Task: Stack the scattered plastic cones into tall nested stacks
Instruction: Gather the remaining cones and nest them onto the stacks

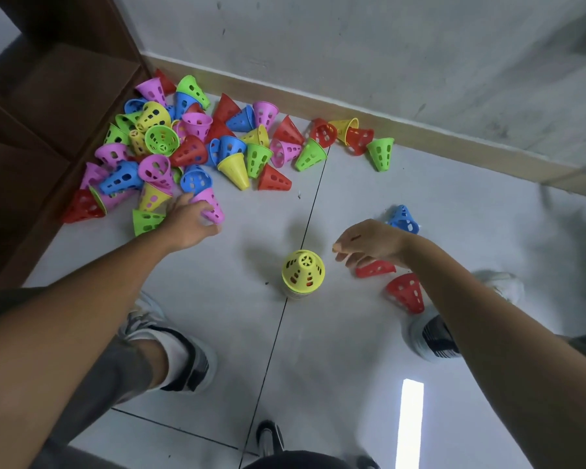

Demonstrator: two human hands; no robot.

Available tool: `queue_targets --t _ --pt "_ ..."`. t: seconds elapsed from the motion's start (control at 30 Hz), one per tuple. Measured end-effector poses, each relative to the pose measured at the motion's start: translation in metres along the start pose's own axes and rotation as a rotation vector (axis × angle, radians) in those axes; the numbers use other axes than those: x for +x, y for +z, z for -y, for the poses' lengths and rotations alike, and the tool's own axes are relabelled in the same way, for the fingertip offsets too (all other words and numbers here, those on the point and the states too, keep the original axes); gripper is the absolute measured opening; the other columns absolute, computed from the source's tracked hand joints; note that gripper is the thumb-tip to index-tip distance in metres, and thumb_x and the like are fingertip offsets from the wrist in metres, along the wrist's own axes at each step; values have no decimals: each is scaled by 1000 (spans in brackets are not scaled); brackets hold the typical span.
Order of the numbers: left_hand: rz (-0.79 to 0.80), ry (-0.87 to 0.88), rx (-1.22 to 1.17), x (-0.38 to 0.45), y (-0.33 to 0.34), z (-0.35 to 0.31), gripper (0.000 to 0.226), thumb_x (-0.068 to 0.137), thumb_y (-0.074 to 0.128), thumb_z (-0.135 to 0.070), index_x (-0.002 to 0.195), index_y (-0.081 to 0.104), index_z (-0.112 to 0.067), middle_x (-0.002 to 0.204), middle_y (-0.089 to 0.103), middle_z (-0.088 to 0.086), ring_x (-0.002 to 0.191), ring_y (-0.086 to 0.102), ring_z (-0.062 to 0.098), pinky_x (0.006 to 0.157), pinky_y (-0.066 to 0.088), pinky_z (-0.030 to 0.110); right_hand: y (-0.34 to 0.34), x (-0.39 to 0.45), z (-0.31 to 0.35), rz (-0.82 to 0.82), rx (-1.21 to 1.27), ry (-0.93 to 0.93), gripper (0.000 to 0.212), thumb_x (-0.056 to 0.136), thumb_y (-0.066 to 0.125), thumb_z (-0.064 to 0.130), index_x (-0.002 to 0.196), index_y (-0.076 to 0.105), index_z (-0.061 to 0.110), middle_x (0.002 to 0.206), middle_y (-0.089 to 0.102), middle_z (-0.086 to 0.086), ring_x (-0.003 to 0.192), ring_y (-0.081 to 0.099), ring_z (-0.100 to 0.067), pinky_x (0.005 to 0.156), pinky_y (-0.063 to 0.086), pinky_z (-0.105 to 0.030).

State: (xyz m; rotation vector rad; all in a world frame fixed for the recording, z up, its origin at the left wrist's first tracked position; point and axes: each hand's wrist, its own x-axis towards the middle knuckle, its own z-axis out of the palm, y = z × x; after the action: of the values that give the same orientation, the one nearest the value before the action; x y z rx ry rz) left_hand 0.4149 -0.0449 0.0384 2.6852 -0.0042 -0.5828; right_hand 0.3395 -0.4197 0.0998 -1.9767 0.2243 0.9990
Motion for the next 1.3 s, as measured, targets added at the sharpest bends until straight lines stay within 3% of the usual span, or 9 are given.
queue_targets --t 0.2,0.3,0.47,0.6,0.73,0.83,1.0,1.13,1.3 --pt "75 20 19 9 -1 7 47 81 74 -52 119 66 -25 136 53 9 125 46 35 106 31 39 -34 -9 -43 -417 -95 114 17 93 66 22 108 69 14 104 70 -8 93 70 -24 89 58 -40" --pt "58 37 32 10 1 5 45 84 75 -43 123 66 -24 147 41 10 137 34 32 114 21 36 -44 -14 -66 -535 -160 205 14 91 68 28 102 68 20 109 67 -10 94 66 -27 90 56 -44" --pt "24 92 73 21 1 5 39 81 79 -35 117 66 -27 162 14 10 150 9 32 118 13 42 -37 -24 -100 -442 -219 326 44 89 72 29 129 55 21 119 60 -4 79 60 -16 74 49 -31" --pt "41 132 98 37 -3 -1 41 80 80 -35 117 65 -24 164 10 9 150 12 36 119 18 47 -22 -21 -121 -444 -343 230 64 81 79 20 137 48 25 132 53 -7 96 55 -17 70 42 -22" --pt "69 114 99 51 -5 -18 48 82 77 -36 126 61 -21 164 11 7 149 13 36 118 19 43 -13 -16 -131 -355 -495 202 79 78 80 21 143 38 36 120 58 -1 105 53 -20 90 49 -38" --pt "103 118 120 61 -3 -23 46 83 75 -42 123 64 -22 160 25 9 145 23 36 116 20 39 -6 -13 -136 -348 -582 188 84 85 69 19 152 22 39 105 60 1 103 49 -22 85 51 -40" --pt "69 122 113 64 0 -27 31 84 75 -34 108 71 -16 118 53 9 113 51 33 100 36 35 -3 -5 -143 -342 -518 184 84 88 63 15 149 14 45 87 61 -4 80 60 -22 73 55 -41" --pt "-3 159 67 51 0 -34 11 85 74 -18 88 69 -10 104 62 17 100 58 34 88 44 36 -2 3 -142 -349 -427 160 58 91 61 15 138 34 35 99 67 -2 82 63 -19 73 54 -36" --pt "5 164 -117 29 -6 -58 30 80 81 -36 83 63 -12 91 64 7 83 58 21 66 40 31 4 8 -141 -418 -364 149 24 96 57 24 119 51 21 88 64 1 76 62 -17 68 52 -33"
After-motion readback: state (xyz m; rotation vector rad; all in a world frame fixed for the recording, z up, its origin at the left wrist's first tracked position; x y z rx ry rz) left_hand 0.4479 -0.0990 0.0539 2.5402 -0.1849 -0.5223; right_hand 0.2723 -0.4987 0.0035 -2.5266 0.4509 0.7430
